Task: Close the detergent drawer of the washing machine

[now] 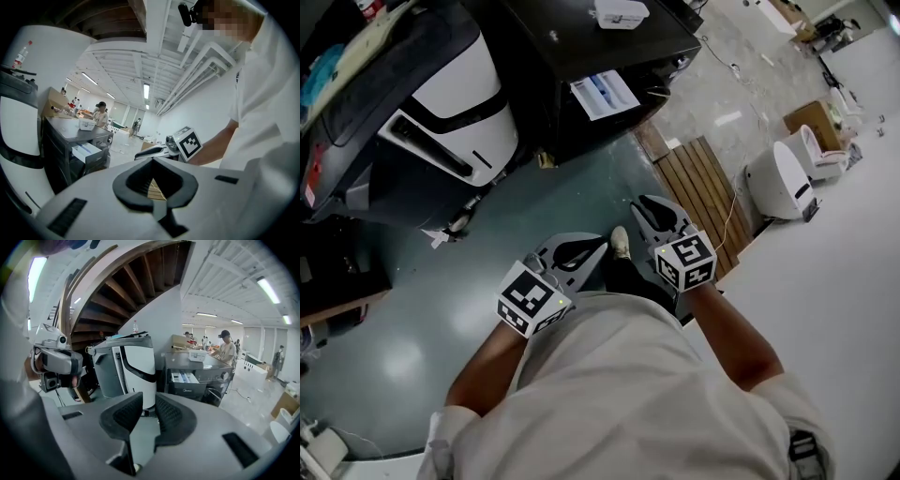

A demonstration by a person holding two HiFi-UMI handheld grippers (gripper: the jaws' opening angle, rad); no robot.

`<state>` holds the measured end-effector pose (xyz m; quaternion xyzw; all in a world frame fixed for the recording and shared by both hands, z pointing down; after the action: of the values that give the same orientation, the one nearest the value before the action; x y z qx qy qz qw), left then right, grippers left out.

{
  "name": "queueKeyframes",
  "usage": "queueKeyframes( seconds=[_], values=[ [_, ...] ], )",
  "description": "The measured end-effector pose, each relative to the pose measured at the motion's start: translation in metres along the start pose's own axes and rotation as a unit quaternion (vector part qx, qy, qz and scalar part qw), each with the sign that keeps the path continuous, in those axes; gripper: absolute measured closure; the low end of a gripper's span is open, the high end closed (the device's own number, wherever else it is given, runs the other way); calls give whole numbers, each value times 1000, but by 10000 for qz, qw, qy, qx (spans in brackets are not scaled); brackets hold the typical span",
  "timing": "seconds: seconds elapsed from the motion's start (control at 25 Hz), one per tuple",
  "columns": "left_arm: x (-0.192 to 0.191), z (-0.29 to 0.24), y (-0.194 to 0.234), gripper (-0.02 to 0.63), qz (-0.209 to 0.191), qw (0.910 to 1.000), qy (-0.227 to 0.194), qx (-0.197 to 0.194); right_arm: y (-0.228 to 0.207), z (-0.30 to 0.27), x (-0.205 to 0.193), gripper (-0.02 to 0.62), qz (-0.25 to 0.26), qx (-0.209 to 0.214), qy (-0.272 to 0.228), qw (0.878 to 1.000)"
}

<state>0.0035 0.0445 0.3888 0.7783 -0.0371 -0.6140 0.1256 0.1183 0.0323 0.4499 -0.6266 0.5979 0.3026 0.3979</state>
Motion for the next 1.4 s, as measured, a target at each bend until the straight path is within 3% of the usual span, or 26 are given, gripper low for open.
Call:
queueKeyframes(
  seconds=[0.24, 0.48, 0.72, 1.04, 1.4],
  values=[
    [3, -16, 23, 611, 29, 9991, -35, 415, -37, -33, 11, 509, -132, -28, -128, 9998],
    [19, -48, 53, 611, 176, 9942, -29, 1061, -82, -67, 16, 508, -260, 258, -169, 9992],
    [34, -81, 70, 611, 387, 9885, 17, 1464, -119, -100, 12, 508, -75, 647, 2, 9979],
    [41, -111, 88, 611, 611, 9773, 74, 2029, -154, -143, 8, 508, -95, 1101, 253, 9936],
    [41, -128, 102, 611, 833, 9579, 12, 2747, -186, -187, -2, 508, 19, 1353, 542, 9893]
  ],
)
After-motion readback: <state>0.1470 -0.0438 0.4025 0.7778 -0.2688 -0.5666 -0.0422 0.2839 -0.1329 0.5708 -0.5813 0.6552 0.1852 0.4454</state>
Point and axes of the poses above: the fingertips, and each gripper's own axes: z backward along the fingers, y to its left, x out of its top, the point moved 1 cm from there along z, backward along the fingers, and after that the axes turned 6 degrees about -z, right-handed, at the moved point
